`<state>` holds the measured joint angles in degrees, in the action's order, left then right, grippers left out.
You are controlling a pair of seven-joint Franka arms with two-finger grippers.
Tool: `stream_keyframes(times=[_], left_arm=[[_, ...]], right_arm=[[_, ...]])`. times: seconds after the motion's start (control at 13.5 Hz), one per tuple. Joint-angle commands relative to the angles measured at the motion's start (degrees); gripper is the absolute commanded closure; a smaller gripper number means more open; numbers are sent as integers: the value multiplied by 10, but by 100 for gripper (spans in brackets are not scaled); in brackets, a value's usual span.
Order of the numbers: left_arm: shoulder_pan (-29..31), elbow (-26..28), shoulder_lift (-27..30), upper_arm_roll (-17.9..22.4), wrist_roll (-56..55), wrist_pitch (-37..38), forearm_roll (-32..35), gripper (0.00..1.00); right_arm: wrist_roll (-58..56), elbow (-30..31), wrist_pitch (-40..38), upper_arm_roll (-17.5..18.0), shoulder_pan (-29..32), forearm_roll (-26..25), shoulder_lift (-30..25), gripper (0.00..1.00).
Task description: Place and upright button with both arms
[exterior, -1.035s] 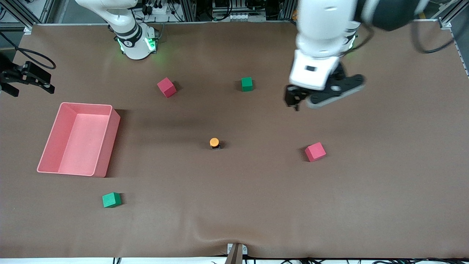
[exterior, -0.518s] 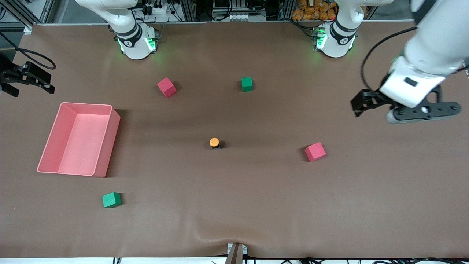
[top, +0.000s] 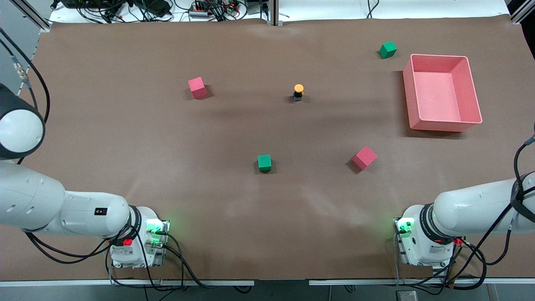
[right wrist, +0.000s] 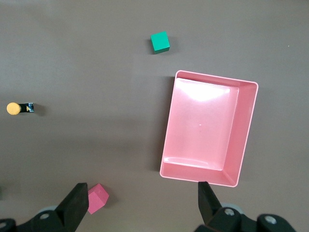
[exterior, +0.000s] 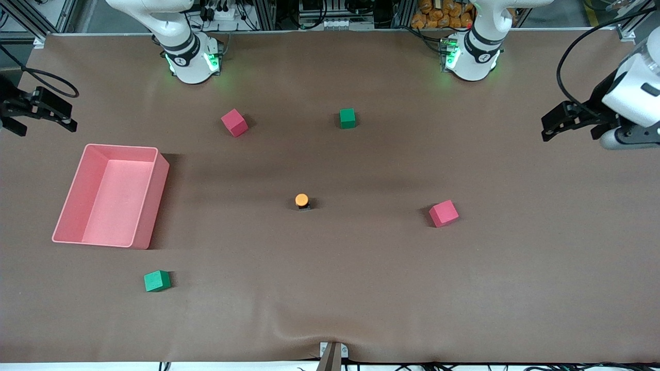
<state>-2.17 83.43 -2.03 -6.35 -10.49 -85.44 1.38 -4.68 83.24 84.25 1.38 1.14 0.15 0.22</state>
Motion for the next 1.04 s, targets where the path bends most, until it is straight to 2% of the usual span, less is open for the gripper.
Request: stream_keyframes(times=[0.0, 0.59, 0.96], left_arm=[[17, 35, 42, -2, 8, 5, -7, 0], [45, 91, 102, -9, 14, 10, -6, 0], [48, 87, 99, -7, 26, 12, -6, 0]], right_arm=[[-6, -11, -8, 9, 12, -4, 4, 0], [-6, -11, -8, 9, 12, -4, 4, 0], [-6, -10, -8, 9, 14, -4, 4, 0]])
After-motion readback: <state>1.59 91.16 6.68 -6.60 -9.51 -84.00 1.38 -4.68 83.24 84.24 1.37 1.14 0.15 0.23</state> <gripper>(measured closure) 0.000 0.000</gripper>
